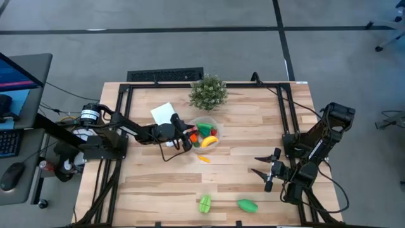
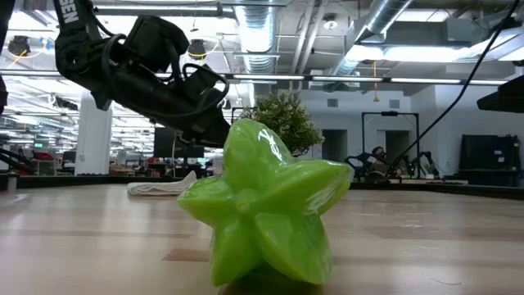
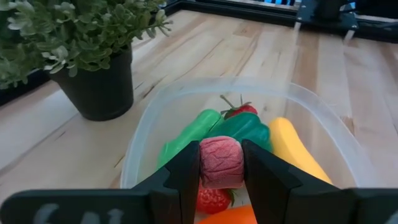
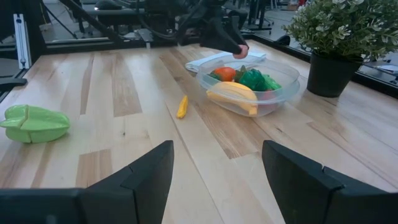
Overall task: Pick and placing Produce into tupperware
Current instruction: Put the pink peach into the transparent bin, then put the yellow corn into the transparent bin
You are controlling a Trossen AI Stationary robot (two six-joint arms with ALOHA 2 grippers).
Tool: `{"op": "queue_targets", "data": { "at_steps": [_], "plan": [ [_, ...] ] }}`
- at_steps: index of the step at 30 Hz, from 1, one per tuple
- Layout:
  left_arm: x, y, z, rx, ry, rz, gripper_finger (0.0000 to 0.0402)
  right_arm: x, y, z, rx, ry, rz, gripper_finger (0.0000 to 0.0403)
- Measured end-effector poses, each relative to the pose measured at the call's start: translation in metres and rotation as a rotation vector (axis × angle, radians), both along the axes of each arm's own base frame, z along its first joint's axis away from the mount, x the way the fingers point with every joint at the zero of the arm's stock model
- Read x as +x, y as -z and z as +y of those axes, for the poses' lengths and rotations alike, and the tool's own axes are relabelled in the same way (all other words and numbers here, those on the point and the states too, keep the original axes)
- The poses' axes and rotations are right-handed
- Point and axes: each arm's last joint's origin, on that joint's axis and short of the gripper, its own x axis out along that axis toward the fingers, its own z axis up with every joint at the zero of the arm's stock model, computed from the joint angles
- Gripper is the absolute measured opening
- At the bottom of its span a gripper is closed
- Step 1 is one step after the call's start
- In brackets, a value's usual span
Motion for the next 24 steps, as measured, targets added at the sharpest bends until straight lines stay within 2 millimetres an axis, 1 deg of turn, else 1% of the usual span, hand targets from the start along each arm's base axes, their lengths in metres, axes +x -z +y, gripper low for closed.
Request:
{"op": "queue_targets", "data": {
  "at_steps": [3, 5, 8, 13, 16, 20, 24],
  "plan": [
    [0.000, 0.000, 0.000, 0.015, 0.015, 0.007, 0.0105, 0.000, 0.000, 0.000, 0.000, 0.000, 0.000, 0.0240],
    [0.000, 0.000, 0.000, 0.026, 0.019, 0.012, 0.0114, 0.000, 0.000, 0.000, 0.001, 0.000, 0.000, 0.0240],
    [0.000, 0.000, 0.000, 0.028, 0.019, 0.012, 0.0138, 0.000, 0.000, 0.000, 0.001, 0.000, 0.000, 0.0240],
    [0.000, 0.000, 0.000, 0.032, 0.012, 0.012, 0.0190, 0.000, 0.000, 0.000, 0.008, -0.002, 0.008, 0.0240],
    [0.000, -0.001, 0.000, 0.041, 0.023, 0.008, 0.0213, 0.000, 0.000, 0.001, 0.016, -0.002, 0.005, 0.0240],
    [0.002, -0.004, -0.006, 0.043, 0.110, -0.022, 0.0230, 0.004, 0.000, 0.001, 0.035, 0.013, -0.002, 0.0240],
    [0.003, -0.008, -0.014, 0.046, 0.216, -0.036, 0.0233, 0.015, -0.002, 0.000, 0.028, 0.034, 0.009, 0.0240]
  ]
}}
